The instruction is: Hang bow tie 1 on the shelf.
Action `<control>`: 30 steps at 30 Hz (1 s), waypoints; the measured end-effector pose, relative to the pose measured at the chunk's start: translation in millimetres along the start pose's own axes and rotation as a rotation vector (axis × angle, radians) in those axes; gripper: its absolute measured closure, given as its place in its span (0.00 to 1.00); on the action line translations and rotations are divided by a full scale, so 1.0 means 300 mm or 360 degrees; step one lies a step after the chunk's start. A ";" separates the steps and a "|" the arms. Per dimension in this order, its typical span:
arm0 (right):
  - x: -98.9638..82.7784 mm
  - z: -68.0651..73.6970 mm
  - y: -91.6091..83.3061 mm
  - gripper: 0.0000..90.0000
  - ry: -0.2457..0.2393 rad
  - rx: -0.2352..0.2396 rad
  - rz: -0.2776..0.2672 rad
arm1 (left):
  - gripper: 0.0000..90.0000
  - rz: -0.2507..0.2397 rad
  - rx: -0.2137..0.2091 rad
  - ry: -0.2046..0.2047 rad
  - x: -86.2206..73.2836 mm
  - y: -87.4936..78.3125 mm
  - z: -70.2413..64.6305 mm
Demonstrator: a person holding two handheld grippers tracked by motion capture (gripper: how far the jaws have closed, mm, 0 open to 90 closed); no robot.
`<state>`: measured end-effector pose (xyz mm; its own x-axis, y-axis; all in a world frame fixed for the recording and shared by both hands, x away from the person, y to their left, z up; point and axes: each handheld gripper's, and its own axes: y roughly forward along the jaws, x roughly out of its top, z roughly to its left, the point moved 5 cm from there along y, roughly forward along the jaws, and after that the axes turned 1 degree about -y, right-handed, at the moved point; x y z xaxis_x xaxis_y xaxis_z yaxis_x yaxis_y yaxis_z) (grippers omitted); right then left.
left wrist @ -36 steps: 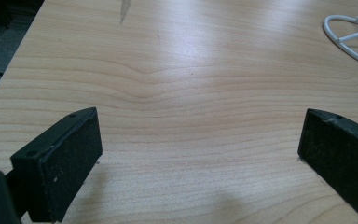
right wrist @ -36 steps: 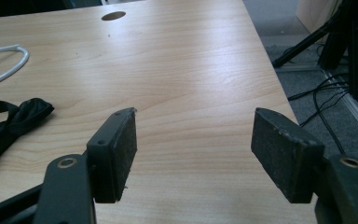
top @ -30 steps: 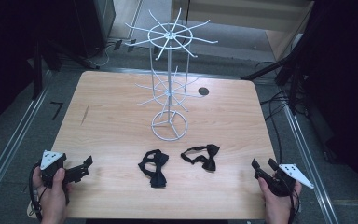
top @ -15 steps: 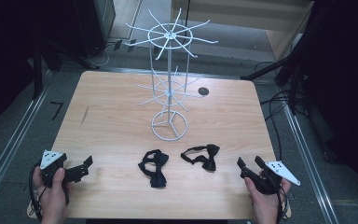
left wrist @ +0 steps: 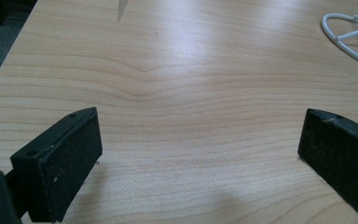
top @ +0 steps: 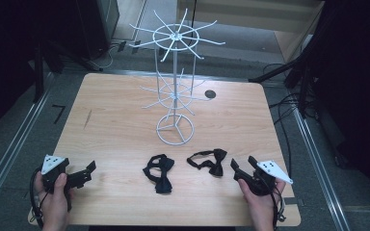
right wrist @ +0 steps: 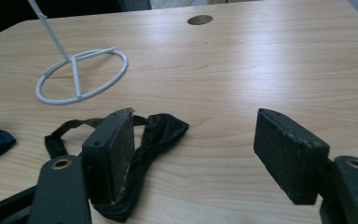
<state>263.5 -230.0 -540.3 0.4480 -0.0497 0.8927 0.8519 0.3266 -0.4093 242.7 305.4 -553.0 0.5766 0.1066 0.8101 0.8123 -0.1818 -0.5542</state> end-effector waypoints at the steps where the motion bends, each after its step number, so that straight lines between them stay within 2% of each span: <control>1: 0.001 0.009 0.003 0.35 0.0003 0.0011 0.0005 | 0.00 -0.0002 0.0000 0.0000 0.000 0.000 0.000; 2: 0.004 0.018 0.009 0.35 -0.0013 0.0029 0.0003 | 0.00 -0.0004 0.0002 0.0000 0.000 0.000 0.000; 5: 0.010 0.040 0.020 0.37 0.0017 0.0052 0.0008 | 0.00 -0.0009 0.0004 0.0004 0.000 0.000 0.000; 14: 0.016 0.123 0.054 0.38 -0.0084 0.0102 0.0032 | 0.00 -0.0008 0.0001 0.0001 0.000 0.000 0.000; 30: 0.003 0.243 0.100 0.40 -0.0139 0.0185 0.0074 | 0.00 -0.0007 0.0000 0.0006 0.000 0.001 -0.001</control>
<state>269.6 -151.4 -537.8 0.4566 0.0489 0.8883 0.7913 0.4340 -0.4307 242.8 305.0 -552.9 0.5727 0.1036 0.8132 0.8148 -0.1812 -0.5507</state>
